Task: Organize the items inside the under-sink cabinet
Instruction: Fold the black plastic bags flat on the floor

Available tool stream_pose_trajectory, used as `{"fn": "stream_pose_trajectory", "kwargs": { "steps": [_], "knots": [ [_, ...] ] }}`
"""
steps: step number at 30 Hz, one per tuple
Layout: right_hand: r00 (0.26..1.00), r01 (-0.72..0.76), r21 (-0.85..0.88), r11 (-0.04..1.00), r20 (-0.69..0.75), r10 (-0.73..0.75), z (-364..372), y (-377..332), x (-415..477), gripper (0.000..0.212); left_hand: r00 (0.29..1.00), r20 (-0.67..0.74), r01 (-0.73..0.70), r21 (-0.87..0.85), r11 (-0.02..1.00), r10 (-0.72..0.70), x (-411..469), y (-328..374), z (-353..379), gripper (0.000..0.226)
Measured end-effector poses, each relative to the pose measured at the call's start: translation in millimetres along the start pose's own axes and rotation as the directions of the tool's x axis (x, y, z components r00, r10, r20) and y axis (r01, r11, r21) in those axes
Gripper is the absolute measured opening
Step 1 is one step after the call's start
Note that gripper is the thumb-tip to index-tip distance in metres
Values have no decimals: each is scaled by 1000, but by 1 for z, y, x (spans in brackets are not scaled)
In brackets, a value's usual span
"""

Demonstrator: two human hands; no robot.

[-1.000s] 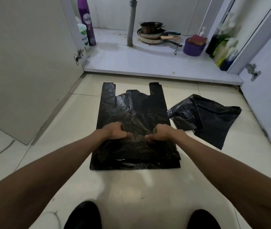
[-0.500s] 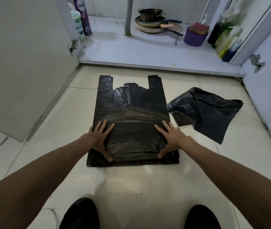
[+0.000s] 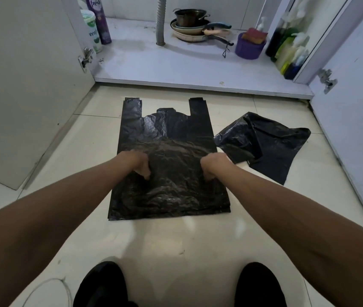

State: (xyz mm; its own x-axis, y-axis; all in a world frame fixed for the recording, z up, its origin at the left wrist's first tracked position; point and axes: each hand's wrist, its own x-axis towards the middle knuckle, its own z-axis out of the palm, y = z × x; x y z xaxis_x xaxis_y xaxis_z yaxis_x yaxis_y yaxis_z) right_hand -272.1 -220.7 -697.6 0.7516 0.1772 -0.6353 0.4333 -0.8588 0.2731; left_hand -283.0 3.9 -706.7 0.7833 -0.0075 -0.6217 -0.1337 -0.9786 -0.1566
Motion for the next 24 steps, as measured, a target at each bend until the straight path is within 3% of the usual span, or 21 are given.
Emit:
{"fn": "stream_pose_trajectory", "kwargs": {
  "steps": [2,4,9,12,15,17,21,24],
  "knots": [
    [990,68,146,987,-129,-49,-1,-9,7,58,990,-138,-14,-111,994,-1,6,11,-6,67],
    [969,135,265,955,-238,-70,5,-18,16,66,960,-280,-38,-163,986,-9,10,22,-1,67],
    [905,161,522,838,-417,85,39,-46,22,68,887,-462,-135,-262,956,-1,11,43,37,65],
    [923,156,514,844,-381,61,69,-56,26,68,893,-437,-208,-192,959,106,10,49,75,69],
    [925,144,442,886,-378,38,92,-47,29,72,908,-375,-253,-138,958,186,10,39,101,96],
    [927,88,473,877,-361,102,100,-32,32,75,918,-373,-220,-195,956,135,12,23,106,106],
    [926,-81,576,813,-258,276,103,6,38,81,944,-329,-74,-276,958,-22,20,-17,105,103],
    [859,-151,527,836,-349,375,86,16,44,77,933,-348,-18,-286,958,-86,27,-35,91,98]
  ]
}}
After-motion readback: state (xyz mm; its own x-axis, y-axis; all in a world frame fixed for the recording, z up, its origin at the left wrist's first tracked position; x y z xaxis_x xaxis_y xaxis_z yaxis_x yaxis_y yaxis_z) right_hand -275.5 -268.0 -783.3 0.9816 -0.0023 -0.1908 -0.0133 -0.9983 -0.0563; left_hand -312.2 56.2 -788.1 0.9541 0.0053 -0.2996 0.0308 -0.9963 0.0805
